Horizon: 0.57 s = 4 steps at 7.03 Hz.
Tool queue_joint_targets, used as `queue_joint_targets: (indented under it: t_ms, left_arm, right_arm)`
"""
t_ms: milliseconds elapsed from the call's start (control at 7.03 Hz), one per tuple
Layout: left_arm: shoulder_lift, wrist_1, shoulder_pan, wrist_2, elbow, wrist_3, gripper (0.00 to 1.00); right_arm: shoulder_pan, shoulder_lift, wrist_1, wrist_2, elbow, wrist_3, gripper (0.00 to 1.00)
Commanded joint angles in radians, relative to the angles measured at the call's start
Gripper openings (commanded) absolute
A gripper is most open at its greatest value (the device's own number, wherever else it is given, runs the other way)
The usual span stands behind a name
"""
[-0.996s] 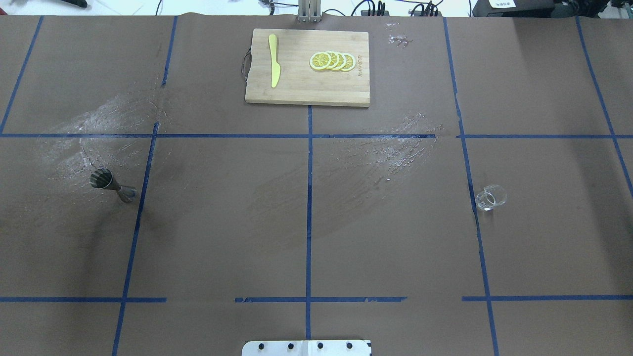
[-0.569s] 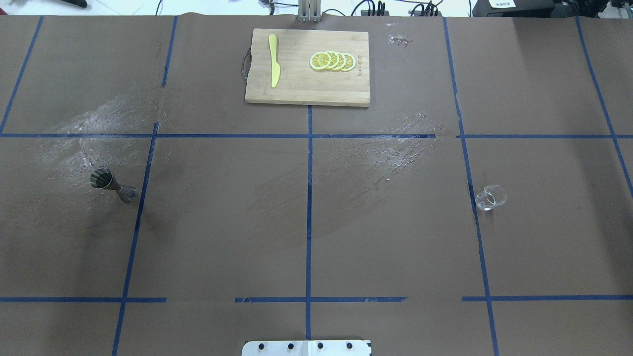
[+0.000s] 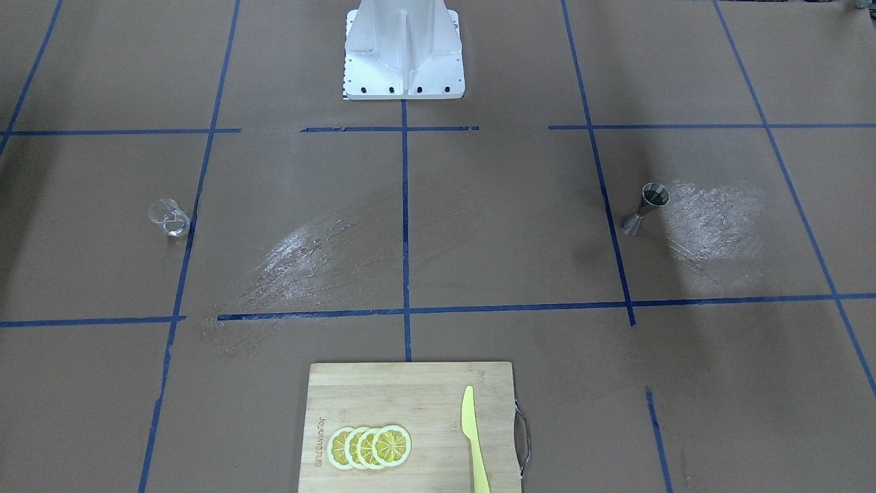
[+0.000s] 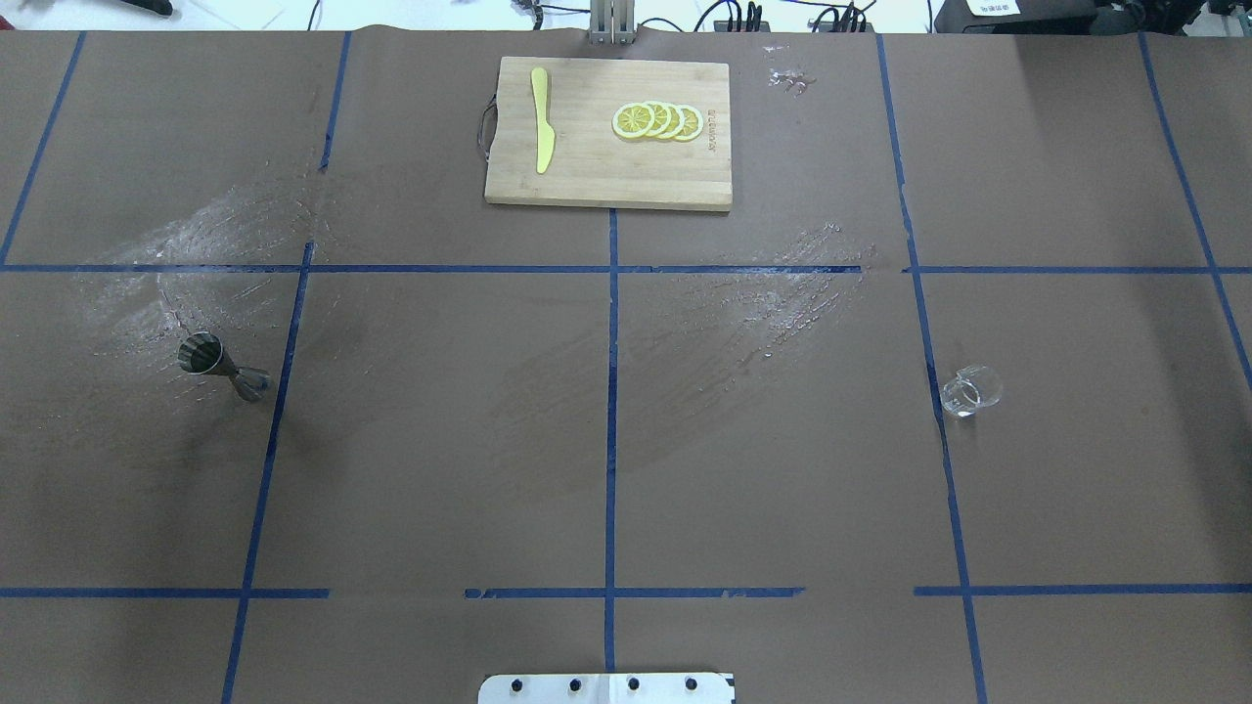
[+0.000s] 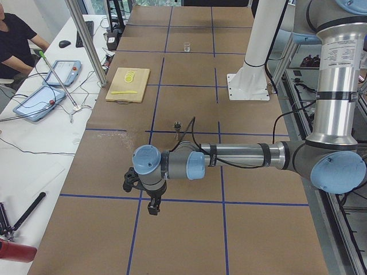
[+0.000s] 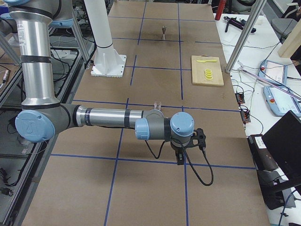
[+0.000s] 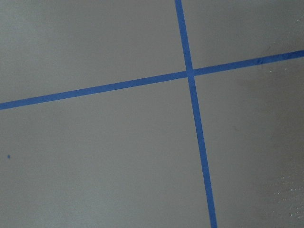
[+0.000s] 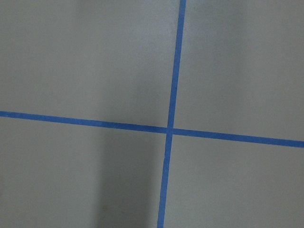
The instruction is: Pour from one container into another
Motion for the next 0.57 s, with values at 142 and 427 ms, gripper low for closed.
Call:
queue_joint_targets:
  t_ms: [142,427]
  left_arm:
    - [-0.007,-0.003,0.001,-0.001,-0.009,-0.055,1.0]
    - [-0.007,-0.003,0.001,-0.001,-0.02,-0.055,1.0]
  right_arm:
    - [0.001,-0.001,0.0,0.001,0.004,0.026,1.0]
    - [0.001,0.001,0.0,0.001,0.005,0.041,1.0]
